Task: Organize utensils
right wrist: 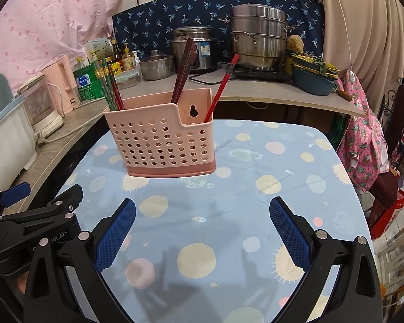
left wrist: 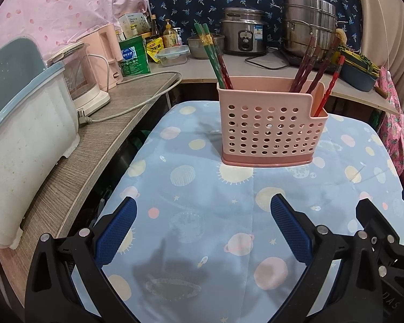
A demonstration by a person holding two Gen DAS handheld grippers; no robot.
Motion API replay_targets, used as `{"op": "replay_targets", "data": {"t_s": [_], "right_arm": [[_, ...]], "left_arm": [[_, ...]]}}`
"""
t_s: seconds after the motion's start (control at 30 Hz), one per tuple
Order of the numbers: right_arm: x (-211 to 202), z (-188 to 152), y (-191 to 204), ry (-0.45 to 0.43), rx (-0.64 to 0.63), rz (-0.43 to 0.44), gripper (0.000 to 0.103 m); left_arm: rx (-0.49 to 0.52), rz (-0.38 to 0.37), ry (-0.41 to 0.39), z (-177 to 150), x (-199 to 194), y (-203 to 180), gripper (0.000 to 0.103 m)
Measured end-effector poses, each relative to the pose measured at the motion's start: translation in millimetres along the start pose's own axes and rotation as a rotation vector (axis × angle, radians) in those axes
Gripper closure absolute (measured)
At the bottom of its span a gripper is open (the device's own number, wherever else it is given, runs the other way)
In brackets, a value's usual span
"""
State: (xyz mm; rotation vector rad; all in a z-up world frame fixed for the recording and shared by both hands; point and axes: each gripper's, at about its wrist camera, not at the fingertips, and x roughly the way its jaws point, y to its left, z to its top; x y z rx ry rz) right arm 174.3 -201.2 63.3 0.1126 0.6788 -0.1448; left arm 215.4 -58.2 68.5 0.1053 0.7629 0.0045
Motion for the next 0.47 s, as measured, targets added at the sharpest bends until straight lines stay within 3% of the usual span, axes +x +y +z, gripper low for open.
{"op": "replay_targets", "data": {"t_s": [0.47], "right_arm": [[4.0,6.5,2.6,0.000,-0.005,-0.014,0.007]], "left_arm": [[0.002,-0.021,-0.005,3.4,0.1,1.1,0.008]]}}
